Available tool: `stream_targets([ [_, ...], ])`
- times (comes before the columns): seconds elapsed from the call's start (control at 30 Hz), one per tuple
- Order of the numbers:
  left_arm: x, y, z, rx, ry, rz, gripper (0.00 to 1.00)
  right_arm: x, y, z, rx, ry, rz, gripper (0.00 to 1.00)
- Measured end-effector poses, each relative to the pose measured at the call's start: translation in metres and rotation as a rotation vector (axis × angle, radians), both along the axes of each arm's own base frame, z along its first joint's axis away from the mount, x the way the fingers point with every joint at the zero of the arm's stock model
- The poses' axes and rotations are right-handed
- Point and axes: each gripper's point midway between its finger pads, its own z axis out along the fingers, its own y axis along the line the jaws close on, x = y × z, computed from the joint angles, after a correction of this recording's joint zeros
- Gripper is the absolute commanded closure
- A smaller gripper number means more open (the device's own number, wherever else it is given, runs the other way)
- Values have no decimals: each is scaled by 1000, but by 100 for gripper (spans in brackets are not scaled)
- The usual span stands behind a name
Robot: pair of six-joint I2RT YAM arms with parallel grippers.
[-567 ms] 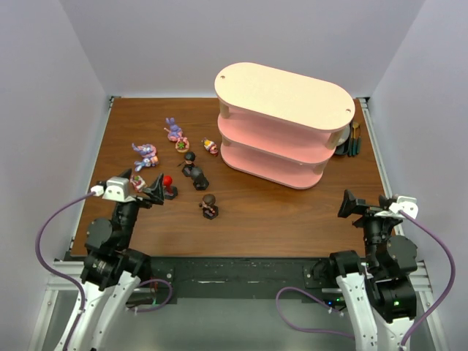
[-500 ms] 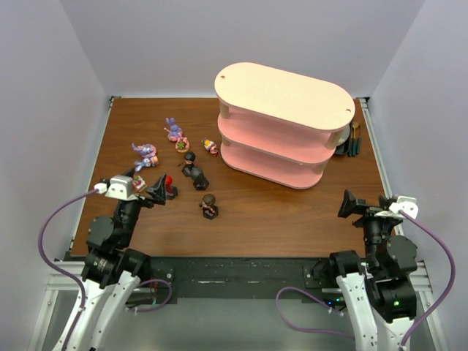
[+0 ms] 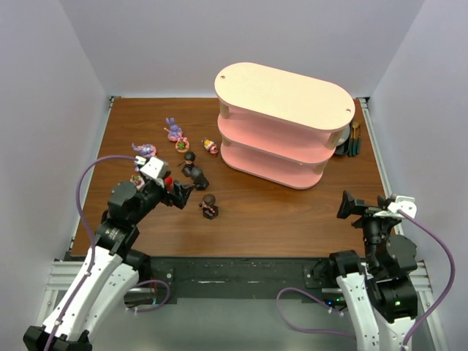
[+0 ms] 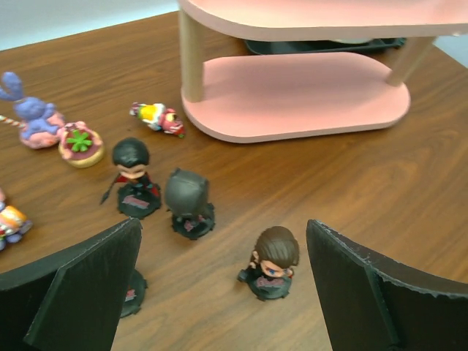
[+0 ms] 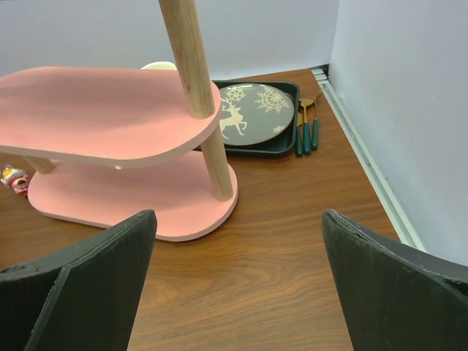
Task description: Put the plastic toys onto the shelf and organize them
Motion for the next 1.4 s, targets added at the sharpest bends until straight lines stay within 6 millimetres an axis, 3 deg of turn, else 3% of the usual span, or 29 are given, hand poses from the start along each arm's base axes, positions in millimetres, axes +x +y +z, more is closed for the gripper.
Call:
stream_targets([
  [0.23, -11, -26, -7, -7, 35, -117, 2, 0, 1, -3, -1, 10, 9, 1],
  [0.37, -19, -48, -32, 33, 132, -177, 1, 0, 2, -3, -1, 11, 11, 1],
  [0.5, -24, -58, -54, 62, 222, -167, 1, 0, 2, -3, -1, 11, 12, 1],
  [0.93, -22, -63, -77, 23, 346, -3, 7, 0, 5, -3, -1, 11, 33, 1],
  [1.17, -18, -61, -103, 69, 390, 57, 26, 0, 6, -3, -2, 11, 41, 1],
  [1.4, -12, -60, -112, 75, 372, 81, 27, 0, 7, -3, -2, 11, 45, 1],
])
